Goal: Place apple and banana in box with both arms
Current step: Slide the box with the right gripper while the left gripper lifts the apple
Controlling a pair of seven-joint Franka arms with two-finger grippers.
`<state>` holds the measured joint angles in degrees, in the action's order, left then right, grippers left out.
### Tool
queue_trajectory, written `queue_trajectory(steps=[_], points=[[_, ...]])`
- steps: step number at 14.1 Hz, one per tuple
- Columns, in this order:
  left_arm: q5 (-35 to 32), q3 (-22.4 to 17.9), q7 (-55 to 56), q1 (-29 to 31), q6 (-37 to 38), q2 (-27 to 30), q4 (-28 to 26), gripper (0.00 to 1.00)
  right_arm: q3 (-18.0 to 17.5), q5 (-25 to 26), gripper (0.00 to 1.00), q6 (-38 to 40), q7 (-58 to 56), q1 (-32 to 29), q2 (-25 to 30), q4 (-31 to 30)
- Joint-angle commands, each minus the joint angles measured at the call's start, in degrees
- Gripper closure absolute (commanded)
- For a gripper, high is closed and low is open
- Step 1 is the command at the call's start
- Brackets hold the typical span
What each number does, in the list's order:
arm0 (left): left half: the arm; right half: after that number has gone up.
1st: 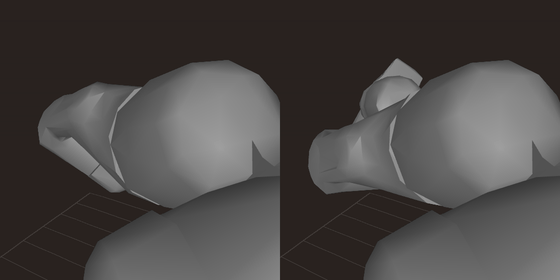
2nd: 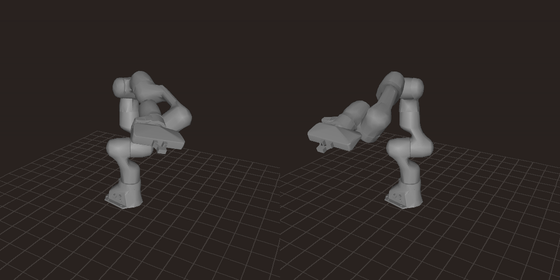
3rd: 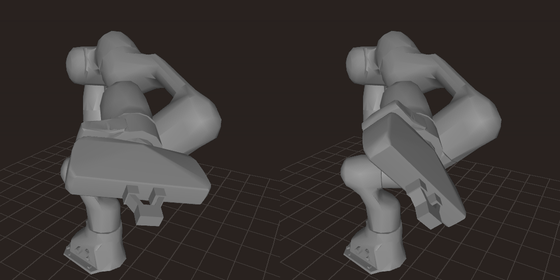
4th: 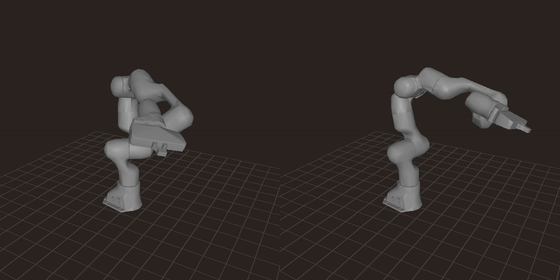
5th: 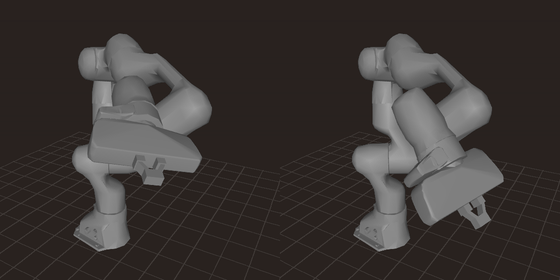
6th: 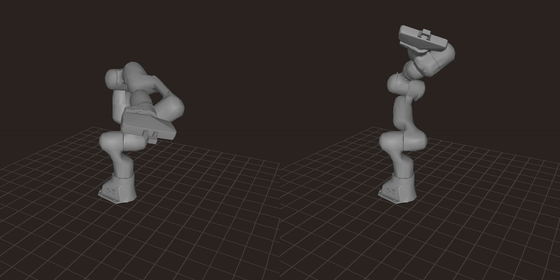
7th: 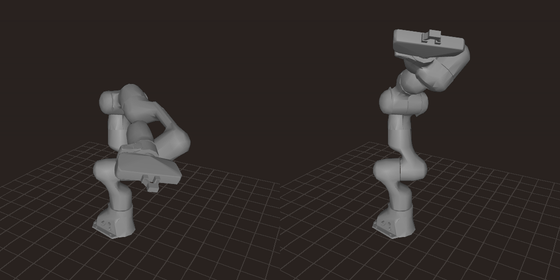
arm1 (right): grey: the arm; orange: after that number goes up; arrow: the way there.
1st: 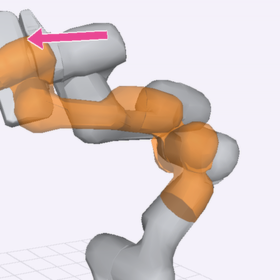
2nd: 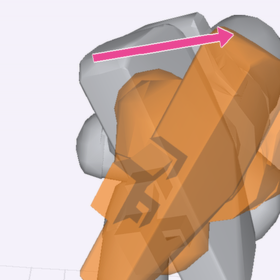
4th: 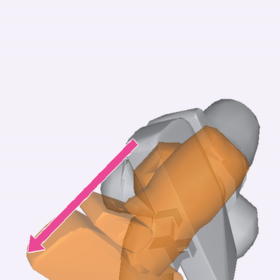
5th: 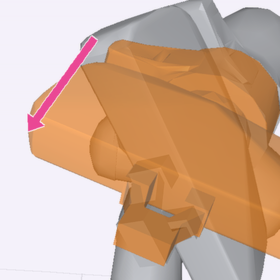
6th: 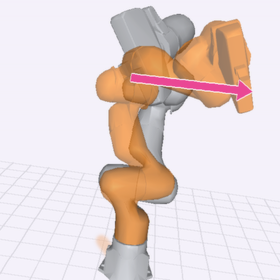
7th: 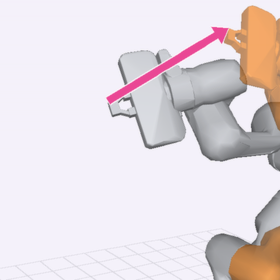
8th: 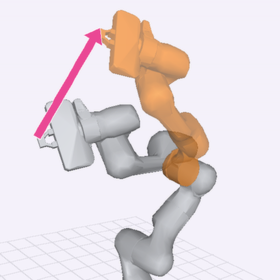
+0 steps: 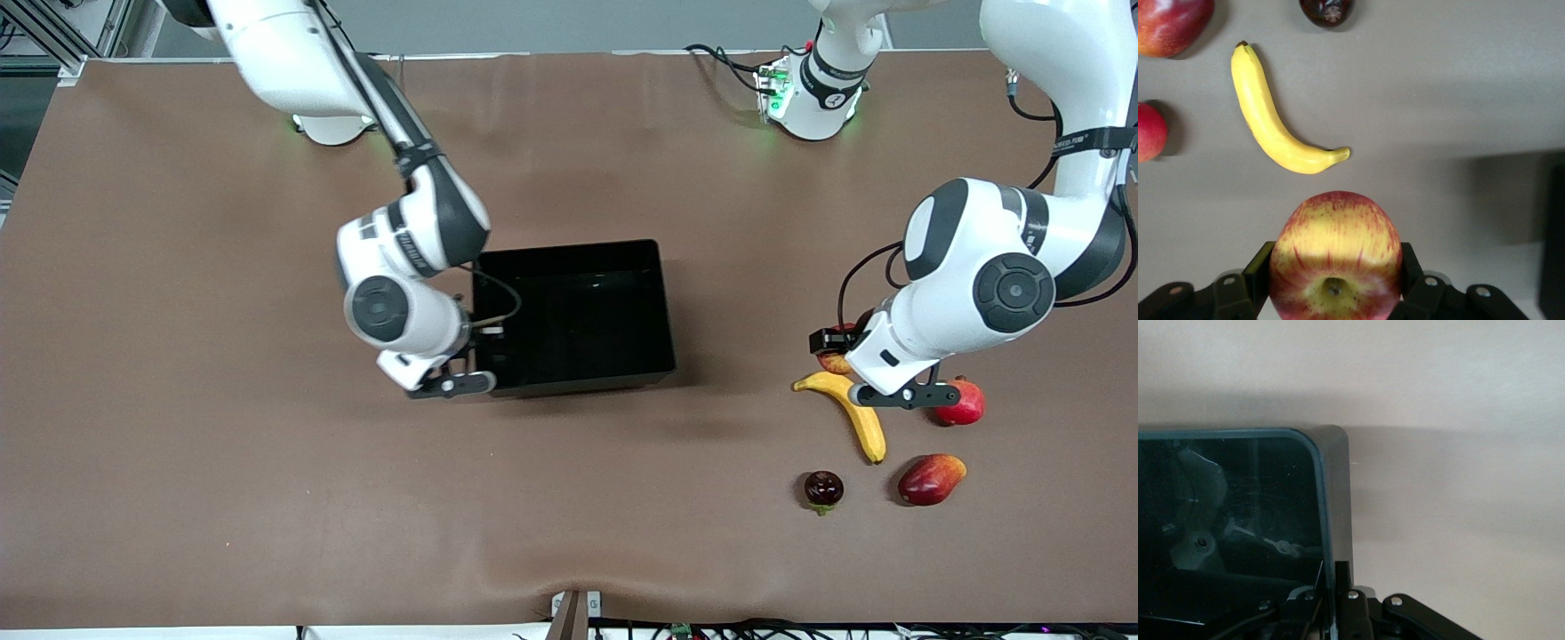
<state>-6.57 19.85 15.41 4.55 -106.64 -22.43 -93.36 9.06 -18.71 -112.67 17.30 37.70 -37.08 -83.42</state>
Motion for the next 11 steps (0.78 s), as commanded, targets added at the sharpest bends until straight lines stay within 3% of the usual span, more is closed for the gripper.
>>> queue_trajectory(steps=[1, 4, 11], points=[[-0.8, 0.4, 2.6, -1.1, 1.0, 0.4, -0.1, 1.0, 2.8, -4.6, 1.0, -3.4, 3.5, 5.3, -1.6, 0.7], [-0.6, 0.3, 6.5, -3.8, 0.4, -0.2, 0.0, 1.0, 3.9, -8.0, 1.0, -4.6, 3.9, 7.8, -2.7, 0.8], [-0.7, 0.3, 19.4, -11.2, 0.2, -2.4, -0.1, 1.0, 3.9, -8.1, 1.0, -8.3, 9.3, 9.7, -6.4, 3.1]])
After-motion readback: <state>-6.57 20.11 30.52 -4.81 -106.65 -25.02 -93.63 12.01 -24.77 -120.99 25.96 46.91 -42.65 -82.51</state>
